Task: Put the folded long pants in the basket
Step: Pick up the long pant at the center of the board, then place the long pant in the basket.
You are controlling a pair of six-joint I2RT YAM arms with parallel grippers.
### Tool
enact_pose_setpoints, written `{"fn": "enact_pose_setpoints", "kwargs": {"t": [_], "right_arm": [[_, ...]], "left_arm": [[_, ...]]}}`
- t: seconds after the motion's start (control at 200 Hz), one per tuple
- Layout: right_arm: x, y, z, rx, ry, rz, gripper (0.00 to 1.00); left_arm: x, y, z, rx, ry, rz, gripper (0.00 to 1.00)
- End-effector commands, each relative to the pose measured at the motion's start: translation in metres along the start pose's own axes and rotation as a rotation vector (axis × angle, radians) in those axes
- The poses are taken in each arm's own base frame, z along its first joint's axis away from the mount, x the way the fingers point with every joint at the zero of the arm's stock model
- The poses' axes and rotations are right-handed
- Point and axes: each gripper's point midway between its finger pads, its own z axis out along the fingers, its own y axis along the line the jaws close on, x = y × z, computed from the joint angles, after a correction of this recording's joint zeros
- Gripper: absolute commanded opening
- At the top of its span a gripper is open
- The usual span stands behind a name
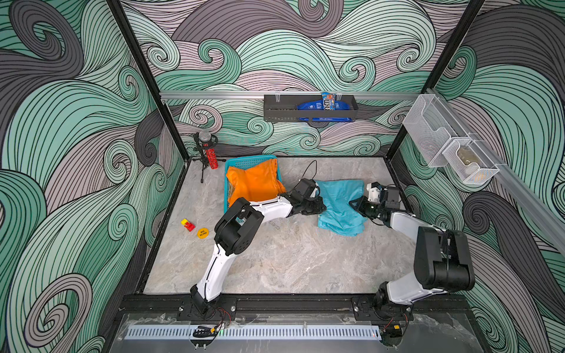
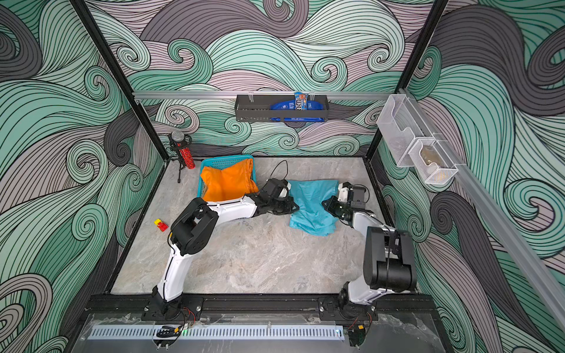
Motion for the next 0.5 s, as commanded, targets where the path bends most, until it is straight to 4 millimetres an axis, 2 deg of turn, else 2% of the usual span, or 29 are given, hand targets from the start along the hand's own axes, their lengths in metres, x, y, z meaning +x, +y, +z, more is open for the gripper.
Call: {"fn": "enact_pose_setpoints", "kwargs": {"t": [0.0,0.09,0.25,0.495], "right_arm": [[-0.011,0.055,-0.009,-0.115,0.011,-0.048,0.0],[-0.024,0.084,-0.013,-0.143,-0.011,-0.089,0.0],[-0.045,0.133,-0.019,-0.193,-0.058,-0.142,0.0],[-0.052,0.225,-0.013,-0.272,-0.079,-0.253,0.0]], "left_arm": [[-0.042,-0.076,-0.05,0.124,-0.115,0.15,0.0],[-0.057,-0.086,-0.073,0.115,-0.156,0.183,0.0],[-0.087,-0.088,-0.122,0.103,-0.258,0.197,0.0],[-0.129,-0.085,-0.214,0.054,-0.467,0.248,0.0]]}}
